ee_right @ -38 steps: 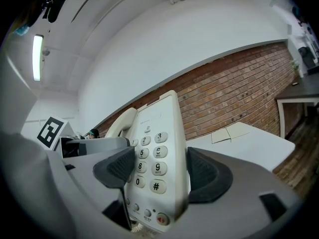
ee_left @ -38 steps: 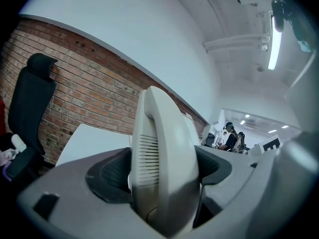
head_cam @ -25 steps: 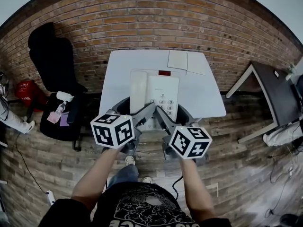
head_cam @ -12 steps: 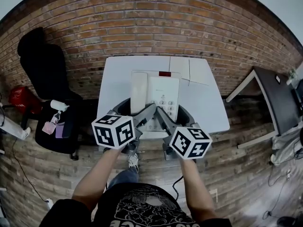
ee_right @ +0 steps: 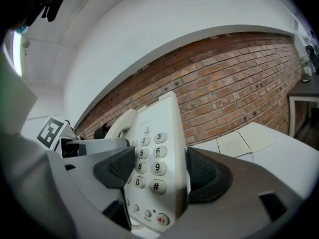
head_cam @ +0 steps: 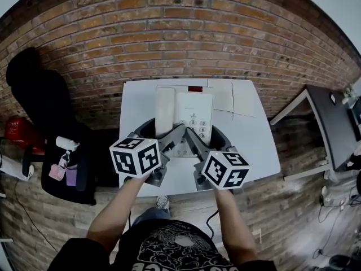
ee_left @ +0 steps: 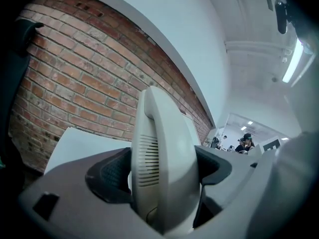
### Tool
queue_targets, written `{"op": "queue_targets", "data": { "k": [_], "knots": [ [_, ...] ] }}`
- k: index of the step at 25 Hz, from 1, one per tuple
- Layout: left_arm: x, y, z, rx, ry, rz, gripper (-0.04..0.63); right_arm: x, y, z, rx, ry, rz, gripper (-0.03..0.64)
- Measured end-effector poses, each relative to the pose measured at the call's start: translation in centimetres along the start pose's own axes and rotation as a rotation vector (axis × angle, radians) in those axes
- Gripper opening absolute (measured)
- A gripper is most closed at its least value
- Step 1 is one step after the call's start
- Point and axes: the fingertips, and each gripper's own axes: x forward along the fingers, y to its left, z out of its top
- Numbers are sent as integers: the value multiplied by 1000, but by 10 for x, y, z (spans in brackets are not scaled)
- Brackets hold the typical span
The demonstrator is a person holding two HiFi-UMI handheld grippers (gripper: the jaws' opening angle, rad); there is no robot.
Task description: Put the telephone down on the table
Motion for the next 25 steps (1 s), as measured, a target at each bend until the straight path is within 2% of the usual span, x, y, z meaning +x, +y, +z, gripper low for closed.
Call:
{"op": "queue_targets", "data": {
  "k": [6,14,19,25],
  "knots": [
    [25,36,21,-30,10,-15,388,46,-5,12,-8,19,-25,331],
    [57,55,16,-72,36,-20,388,71,-29,8,-6,55,-51,331],
    [85,70,-1,-101,72,11,388,91,-57,-6,20,103,-43,331],
    [119,89,-20,-145,100,89,388,118,-92,-23,61,177,7,331]
  ]
}}
